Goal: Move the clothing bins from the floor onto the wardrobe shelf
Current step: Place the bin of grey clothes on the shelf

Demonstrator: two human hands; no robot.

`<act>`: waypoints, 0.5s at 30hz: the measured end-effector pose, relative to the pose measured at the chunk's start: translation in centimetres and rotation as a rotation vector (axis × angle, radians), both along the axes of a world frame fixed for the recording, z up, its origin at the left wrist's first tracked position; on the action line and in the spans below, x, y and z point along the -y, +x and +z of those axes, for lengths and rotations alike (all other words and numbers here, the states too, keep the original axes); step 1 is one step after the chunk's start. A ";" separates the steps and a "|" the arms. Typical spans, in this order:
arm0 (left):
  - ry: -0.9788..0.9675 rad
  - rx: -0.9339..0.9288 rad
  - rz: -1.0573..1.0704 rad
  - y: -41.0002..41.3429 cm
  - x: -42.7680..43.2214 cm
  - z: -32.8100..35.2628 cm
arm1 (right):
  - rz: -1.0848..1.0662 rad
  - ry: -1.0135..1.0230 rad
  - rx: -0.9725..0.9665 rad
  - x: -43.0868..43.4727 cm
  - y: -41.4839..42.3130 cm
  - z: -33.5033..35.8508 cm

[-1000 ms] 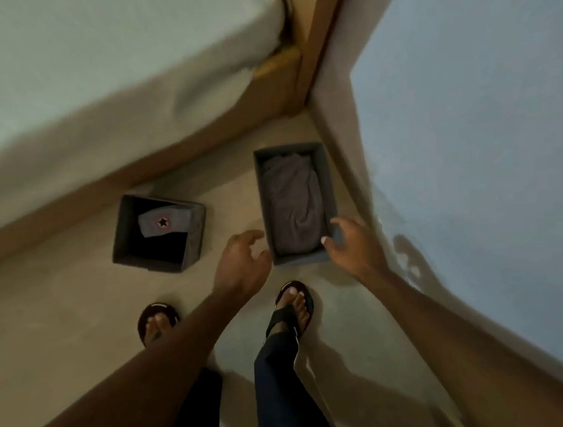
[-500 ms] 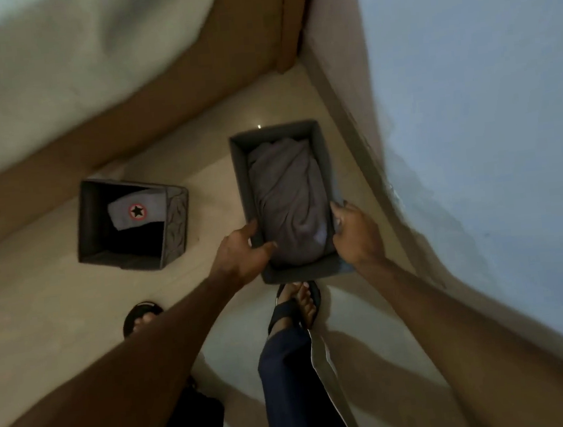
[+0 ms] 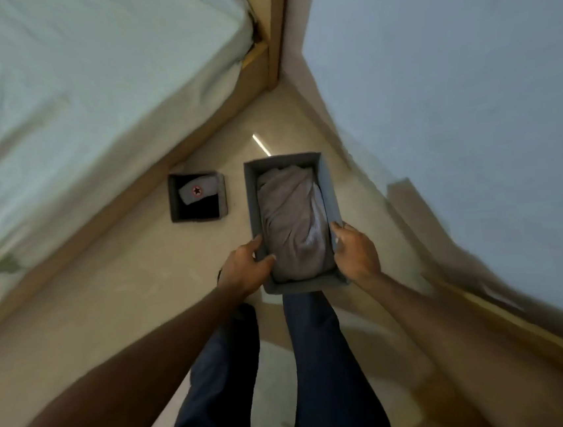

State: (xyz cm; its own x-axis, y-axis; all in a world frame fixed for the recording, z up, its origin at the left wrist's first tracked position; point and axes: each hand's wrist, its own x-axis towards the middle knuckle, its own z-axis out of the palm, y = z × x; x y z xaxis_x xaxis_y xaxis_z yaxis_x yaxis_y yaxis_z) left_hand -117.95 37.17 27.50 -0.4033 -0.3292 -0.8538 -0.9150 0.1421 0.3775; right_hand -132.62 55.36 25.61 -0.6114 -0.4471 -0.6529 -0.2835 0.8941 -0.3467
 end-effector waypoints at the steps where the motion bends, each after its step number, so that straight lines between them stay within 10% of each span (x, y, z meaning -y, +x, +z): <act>1: -0.006 -0.012 -0.008 0.9 0.0 2.0 | -0.034 -0.008 -0.014 -0.2 1.4 2.0; 15: -0.067 -0.280 -0.551 10.5 -1.1 23.7 | -0.537 -0.106 -0.154 -7.2 22.1 24.4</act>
State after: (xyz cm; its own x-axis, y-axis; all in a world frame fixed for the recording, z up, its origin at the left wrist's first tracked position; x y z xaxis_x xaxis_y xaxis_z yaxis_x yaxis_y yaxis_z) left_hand -107.41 38.23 51.25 -0.7347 -0.0580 -0.6759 -0.5682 0.5969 0.5664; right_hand -110.49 62.57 49.97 -0.8558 -0.1057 -0.5064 0.1463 0.8894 -0.4330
